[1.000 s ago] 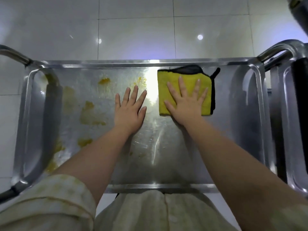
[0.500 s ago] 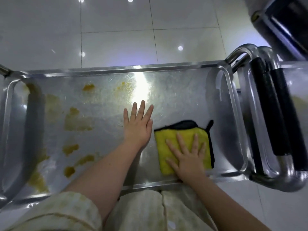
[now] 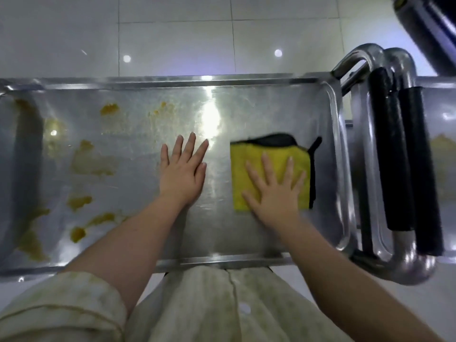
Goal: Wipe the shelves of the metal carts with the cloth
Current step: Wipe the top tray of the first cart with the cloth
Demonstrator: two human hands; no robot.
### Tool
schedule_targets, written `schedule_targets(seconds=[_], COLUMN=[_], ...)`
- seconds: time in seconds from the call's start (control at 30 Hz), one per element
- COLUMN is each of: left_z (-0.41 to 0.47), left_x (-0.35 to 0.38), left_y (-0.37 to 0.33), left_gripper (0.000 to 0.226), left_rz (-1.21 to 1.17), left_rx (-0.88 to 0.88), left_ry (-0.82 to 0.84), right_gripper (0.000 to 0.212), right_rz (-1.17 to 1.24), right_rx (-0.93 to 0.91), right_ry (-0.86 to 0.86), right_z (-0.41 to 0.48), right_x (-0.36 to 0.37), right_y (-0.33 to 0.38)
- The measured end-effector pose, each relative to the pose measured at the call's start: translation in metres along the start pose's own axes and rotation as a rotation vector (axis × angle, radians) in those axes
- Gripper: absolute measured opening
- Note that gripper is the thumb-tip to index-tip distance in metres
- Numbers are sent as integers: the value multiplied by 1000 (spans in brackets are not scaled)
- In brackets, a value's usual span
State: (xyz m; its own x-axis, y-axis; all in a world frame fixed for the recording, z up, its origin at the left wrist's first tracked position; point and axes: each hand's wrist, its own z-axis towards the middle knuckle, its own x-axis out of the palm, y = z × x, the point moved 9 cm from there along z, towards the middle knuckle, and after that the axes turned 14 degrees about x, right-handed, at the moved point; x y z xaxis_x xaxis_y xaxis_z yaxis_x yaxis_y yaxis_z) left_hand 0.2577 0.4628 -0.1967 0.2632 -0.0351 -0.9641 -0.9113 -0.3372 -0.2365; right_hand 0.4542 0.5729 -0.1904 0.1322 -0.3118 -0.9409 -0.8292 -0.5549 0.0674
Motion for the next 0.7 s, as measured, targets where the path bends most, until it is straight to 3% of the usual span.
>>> schedule_targets(seconds=[0.1, 0.17, 0.33, 0.5, 0.6, 0.7], left_z=[0, 1, 2, 0, -1, 0], left_x=[0, 1, -1, -3, -3, -3], left_y=[0, -1, 0, 0, -1, -1], left_gripper=[53, 54, 55, 56, 55, 55], left_rz=[4, 13, 12, 25, 23, 6], left_rx=[2, 0, -15, -8, -10, -20], left_ry=[-5, 6, 20, 15, 11, 23], right_gripper=[68, 66, 66, 68, 69, 70], right_rz=[-36, -40, -19, 57, 48, 37], right_rx=[-75, -92, -13, 193, 227, 211], right_ry=[66, 104, -8, 77, 59, 60], right_z=[-108, -125, 10, 165, 168, 113], right_x=[34, 41, -6, -58, -61, -45], right_y=[-22, -30, -25, -40, -43, -57])
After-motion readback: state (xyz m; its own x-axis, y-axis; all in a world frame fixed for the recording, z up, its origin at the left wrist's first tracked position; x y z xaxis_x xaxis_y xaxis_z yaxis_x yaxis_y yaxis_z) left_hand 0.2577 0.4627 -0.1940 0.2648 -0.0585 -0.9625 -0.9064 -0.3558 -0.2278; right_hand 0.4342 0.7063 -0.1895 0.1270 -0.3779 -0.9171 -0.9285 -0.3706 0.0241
